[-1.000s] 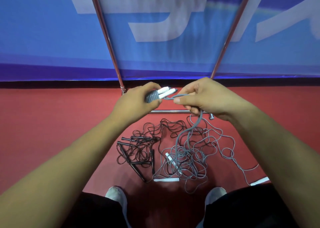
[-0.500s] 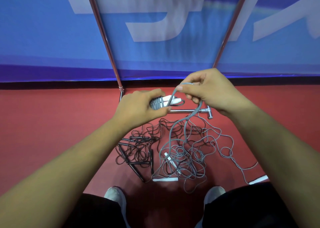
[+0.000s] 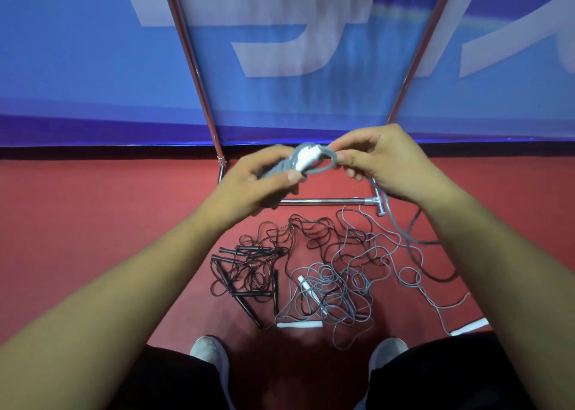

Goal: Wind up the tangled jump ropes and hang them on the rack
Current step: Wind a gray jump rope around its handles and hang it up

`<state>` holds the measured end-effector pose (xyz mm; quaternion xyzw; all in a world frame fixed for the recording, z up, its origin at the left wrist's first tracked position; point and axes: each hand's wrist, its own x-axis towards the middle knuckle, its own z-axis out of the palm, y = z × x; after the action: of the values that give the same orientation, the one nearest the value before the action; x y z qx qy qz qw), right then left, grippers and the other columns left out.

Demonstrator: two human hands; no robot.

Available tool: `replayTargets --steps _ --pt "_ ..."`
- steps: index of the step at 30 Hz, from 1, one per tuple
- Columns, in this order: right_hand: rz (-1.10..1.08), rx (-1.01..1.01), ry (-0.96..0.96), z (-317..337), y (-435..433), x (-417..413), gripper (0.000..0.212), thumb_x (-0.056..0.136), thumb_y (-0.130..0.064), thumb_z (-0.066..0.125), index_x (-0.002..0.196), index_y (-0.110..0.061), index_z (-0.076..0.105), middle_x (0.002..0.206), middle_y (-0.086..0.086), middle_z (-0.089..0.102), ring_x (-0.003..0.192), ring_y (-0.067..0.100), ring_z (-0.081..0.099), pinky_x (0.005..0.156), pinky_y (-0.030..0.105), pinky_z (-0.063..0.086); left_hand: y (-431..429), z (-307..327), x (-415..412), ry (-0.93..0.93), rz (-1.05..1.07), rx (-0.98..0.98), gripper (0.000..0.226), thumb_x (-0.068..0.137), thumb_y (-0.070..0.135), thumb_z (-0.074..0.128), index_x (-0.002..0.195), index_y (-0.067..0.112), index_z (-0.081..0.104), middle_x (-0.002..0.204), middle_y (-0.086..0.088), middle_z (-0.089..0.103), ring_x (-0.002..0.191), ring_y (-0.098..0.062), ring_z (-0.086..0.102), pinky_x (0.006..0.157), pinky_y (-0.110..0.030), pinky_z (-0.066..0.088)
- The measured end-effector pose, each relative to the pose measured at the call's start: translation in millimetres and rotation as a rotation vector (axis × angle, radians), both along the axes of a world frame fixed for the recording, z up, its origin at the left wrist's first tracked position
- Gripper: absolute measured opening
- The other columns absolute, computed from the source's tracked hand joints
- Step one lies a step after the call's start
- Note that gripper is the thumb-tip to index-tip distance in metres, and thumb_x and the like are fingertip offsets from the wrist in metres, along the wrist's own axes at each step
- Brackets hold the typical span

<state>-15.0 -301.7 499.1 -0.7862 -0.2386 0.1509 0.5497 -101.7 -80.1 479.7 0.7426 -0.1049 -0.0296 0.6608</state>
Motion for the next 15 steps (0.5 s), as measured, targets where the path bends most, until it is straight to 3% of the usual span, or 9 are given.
replayTargets --steps 6,11,15 --pt "0.023 -0.126 0.028 -5 8 -2 0.006 0.092 -0.012 0.069 0.089 -0.015 0.074 0.067 0.002 0.068 0.054 0.014 0.051 0.054 0.03 0.044 -5 -3 9 0.136 0.16 -0.29 0.028 0.087 0.034 0.054 0.108 0.016 0.048 0.07 -0.014 0.06 0.041 -0.021 0.044 0.043 -0.024 0.038" --pt "0.049 -0.205 0.003 -3 3 -2 0.007 0.093 -0.017 0.068 0.097 -0.016 0.075 0.071 0.001 0.069 0.055 0.013 0.052 0.058 0.034 0.045 -1 0 12 0.231 0.118 -0.436 0.035 0.102 0.03 0.04 0.134 0.027 0.052 0.075 -0.013 0.056 0.05 -0.023 0.046 0.046 -0.027 0.042" --pt "0.07 -0.232 0.015 4 -5 -1 0.009 0.093 -0.015 0.068 0.098 -0.017 0.075 0.074 -0.001 0.072 0.059 0.011 0.054 0.056 0.02 0.045 0 3 13 0.43 0.142 -0.566 0.024 0.1 0.035 0.045 0.109 0.016 0.057 0.075 -0.011 0.056 0.048 -0.023 0.044 0.047 -0.027 0.042"
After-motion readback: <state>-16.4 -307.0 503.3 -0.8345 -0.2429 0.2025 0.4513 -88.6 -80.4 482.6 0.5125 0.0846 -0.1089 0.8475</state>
